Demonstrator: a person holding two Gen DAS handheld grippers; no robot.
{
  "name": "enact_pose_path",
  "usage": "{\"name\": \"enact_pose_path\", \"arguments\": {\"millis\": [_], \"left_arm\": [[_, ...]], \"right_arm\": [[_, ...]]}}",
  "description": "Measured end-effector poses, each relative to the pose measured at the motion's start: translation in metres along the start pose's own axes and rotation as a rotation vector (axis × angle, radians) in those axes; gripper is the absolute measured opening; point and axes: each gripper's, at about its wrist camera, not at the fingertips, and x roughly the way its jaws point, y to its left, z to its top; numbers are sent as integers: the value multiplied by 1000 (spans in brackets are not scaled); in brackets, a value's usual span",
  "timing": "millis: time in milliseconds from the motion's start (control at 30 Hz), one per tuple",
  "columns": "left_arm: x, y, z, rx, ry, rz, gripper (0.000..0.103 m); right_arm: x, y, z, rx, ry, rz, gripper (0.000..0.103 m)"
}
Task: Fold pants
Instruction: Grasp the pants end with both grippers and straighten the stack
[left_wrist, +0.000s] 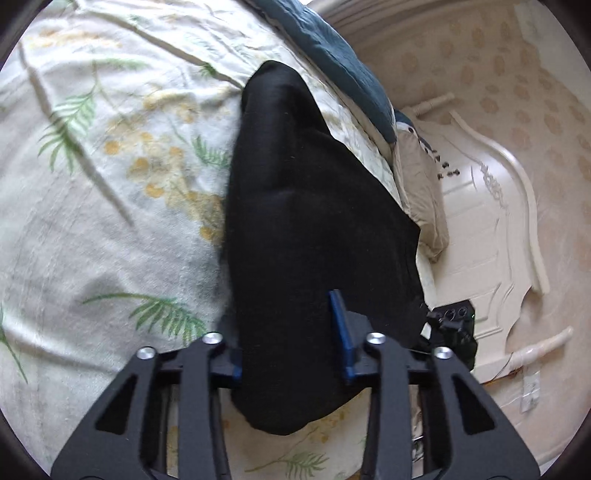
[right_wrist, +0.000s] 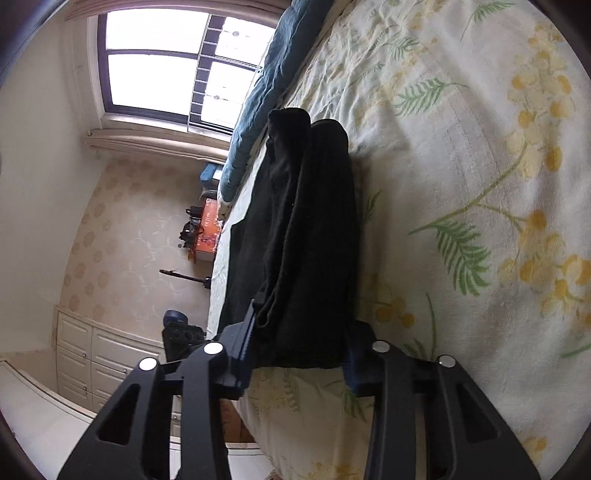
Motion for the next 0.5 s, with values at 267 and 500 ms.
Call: {"name": "enact_pose_path", "arguments": {"millis": [267,500], "left_arm": [[-10,-22,-7,75,-12,80,26],[-22,-27,-25,94,-2,103,26]], "right_arm": [[-6,16,-6,-3,-12,7,35],[-12,13,-26,10,-3,9,35]]}}
